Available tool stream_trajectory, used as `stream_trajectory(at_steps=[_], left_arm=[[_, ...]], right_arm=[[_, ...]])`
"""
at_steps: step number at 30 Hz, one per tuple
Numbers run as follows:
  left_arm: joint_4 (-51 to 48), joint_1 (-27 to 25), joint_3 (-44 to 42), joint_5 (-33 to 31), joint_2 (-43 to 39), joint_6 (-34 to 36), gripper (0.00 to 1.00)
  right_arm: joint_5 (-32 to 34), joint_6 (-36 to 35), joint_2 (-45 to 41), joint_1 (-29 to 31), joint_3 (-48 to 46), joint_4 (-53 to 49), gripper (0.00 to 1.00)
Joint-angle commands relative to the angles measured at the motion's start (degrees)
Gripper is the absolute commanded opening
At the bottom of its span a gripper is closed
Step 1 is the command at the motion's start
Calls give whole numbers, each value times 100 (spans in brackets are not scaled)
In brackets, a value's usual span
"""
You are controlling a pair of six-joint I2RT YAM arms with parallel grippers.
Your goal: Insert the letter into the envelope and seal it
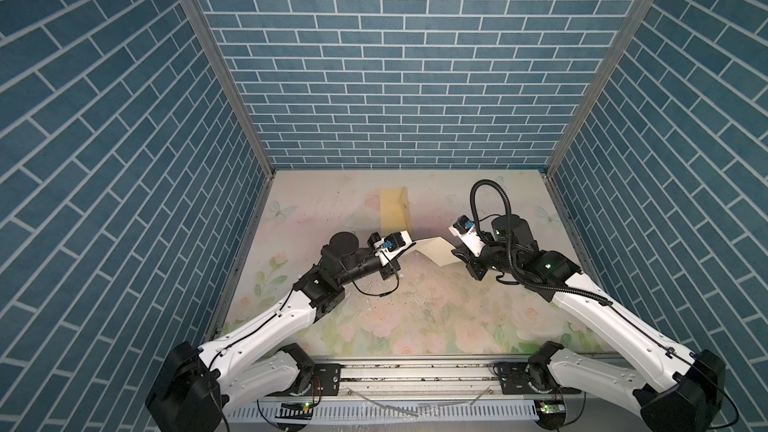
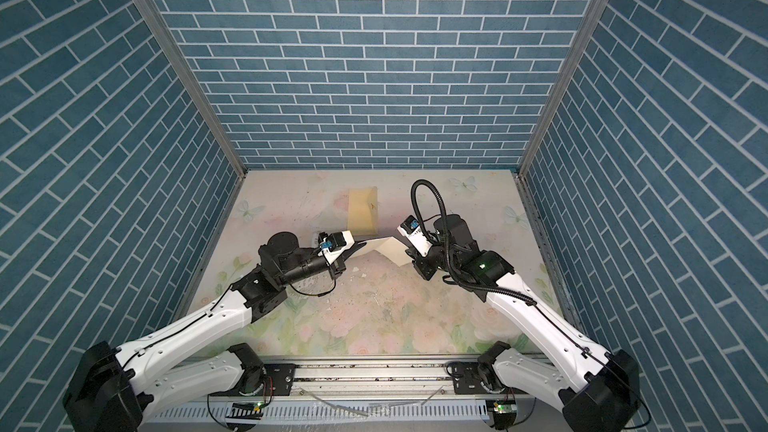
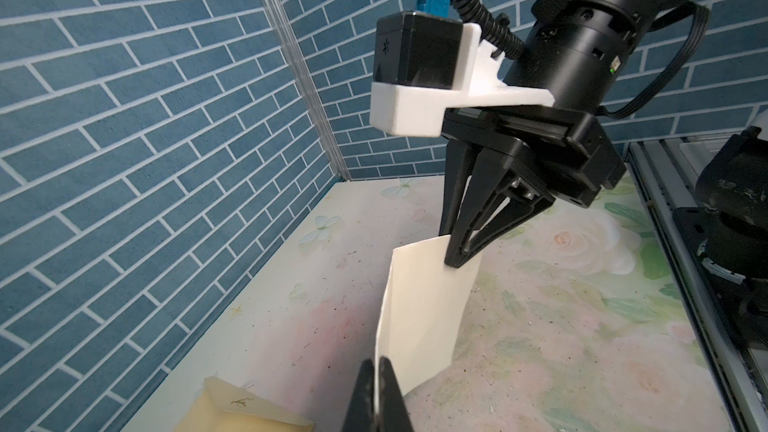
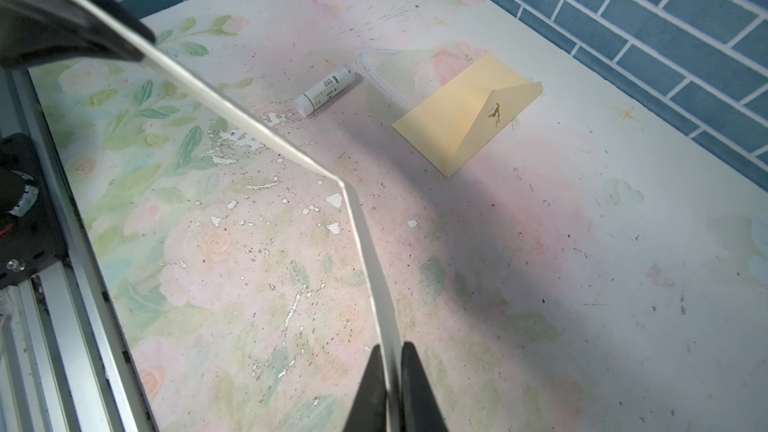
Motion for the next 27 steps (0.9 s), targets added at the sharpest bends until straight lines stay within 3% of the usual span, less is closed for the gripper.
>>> stream_trajectory(at_steps=[1, 8, 22, 27], left_arm=[[85, -27, 21, 77, -51, 16, 0], [-3, -22, 73, 259, 17, 12, 1], [-1156, -22, 568, 399, -634, 319, 50], [-1307, -14, 742, 634, -950, 105, 58]], right_arm=[[-172, 97, 57, -25, -75, 124, 2], [-483, 273, 212, -26, -88, 422, 0], [129, -484, -93, -153, -397, 705, 0], [98, -933, -126, -209, -468, 705, 0]])
